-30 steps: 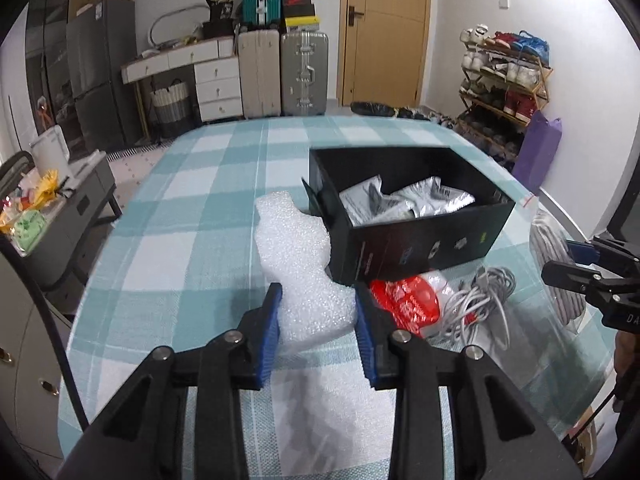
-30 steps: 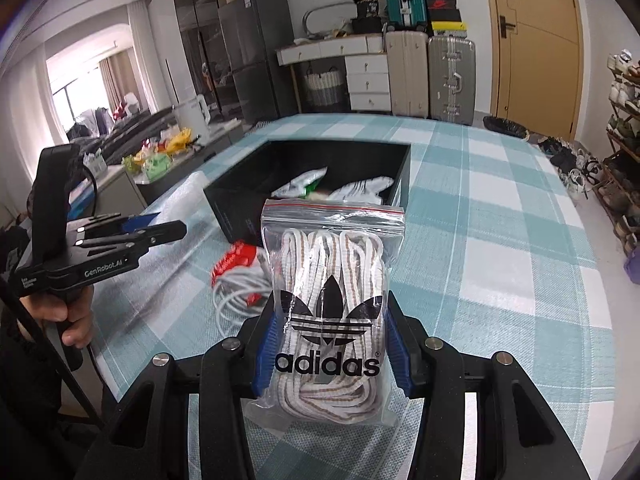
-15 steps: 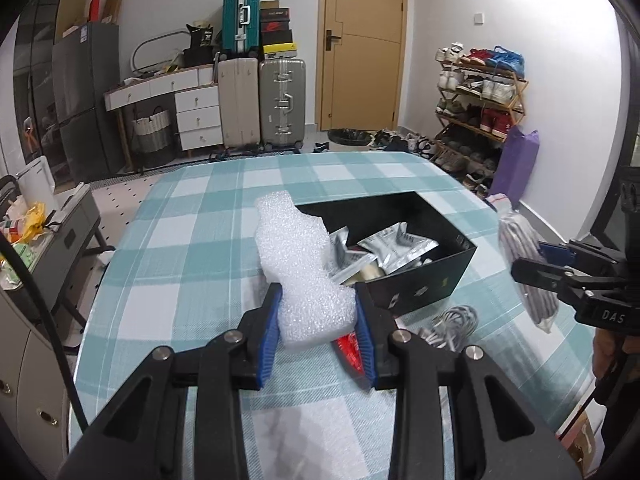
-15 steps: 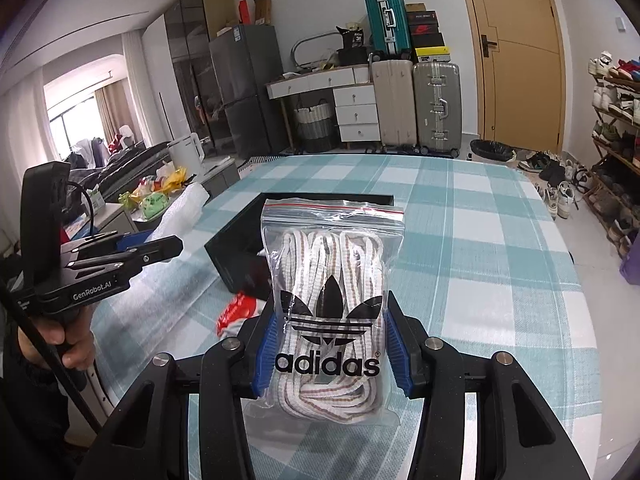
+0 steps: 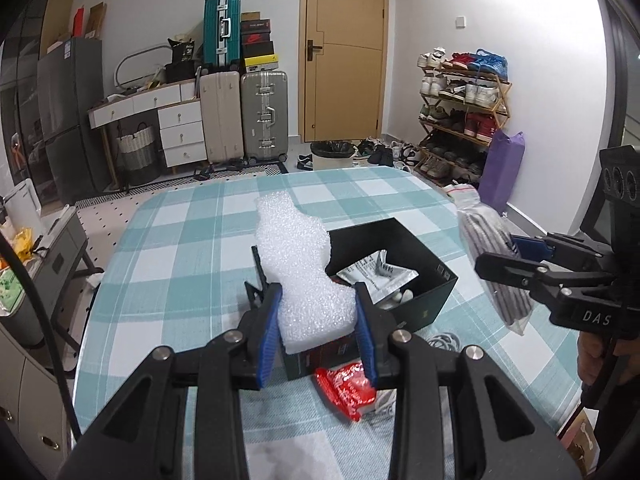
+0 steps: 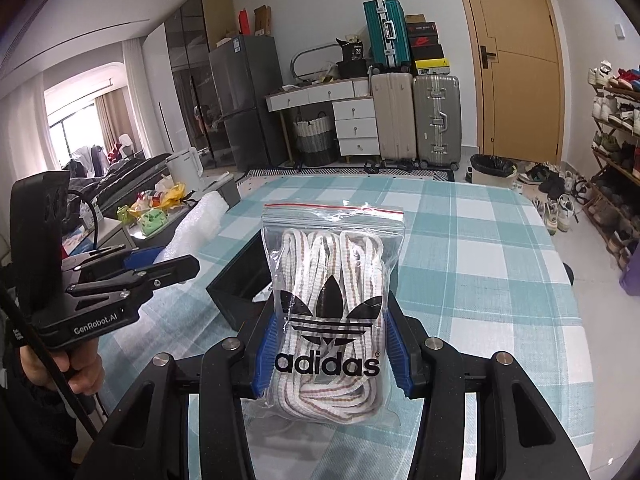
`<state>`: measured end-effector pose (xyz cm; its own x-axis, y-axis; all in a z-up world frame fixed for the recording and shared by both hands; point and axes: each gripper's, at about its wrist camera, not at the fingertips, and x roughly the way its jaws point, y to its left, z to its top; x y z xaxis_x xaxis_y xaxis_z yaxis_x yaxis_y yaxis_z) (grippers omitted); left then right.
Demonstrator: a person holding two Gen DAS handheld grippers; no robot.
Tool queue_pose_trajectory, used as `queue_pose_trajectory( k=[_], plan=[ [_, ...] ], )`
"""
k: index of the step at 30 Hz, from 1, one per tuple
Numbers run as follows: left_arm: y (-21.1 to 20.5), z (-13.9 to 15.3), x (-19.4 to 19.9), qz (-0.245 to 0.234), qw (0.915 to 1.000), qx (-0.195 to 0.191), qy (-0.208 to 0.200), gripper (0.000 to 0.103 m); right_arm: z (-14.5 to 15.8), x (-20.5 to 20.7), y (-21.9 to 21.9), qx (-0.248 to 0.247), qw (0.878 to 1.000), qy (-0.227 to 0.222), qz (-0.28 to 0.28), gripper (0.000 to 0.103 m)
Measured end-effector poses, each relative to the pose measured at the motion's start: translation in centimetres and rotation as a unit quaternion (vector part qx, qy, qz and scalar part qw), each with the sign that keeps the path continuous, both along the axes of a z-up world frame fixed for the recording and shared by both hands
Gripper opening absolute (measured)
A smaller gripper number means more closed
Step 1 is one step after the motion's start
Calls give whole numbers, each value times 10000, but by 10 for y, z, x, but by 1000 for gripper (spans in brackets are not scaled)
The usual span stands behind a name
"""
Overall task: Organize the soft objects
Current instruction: 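Carry the rope bag with the right tool while the left tool carries the foam over the box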
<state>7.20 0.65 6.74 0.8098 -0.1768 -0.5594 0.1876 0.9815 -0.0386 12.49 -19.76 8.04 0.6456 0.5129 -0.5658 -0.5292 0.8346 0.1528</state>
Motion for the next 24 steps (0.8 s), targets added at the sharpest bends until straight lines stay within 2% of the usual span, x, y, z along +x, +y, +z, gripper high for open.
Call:
queue_pose_trajectory(
  k=[24],
  plan=[
    [-13, -17, 42, -133, 9997, 94, 191, 33, -5, 47, 35, 3, 9999, 16, 119, 47]
  ],
)
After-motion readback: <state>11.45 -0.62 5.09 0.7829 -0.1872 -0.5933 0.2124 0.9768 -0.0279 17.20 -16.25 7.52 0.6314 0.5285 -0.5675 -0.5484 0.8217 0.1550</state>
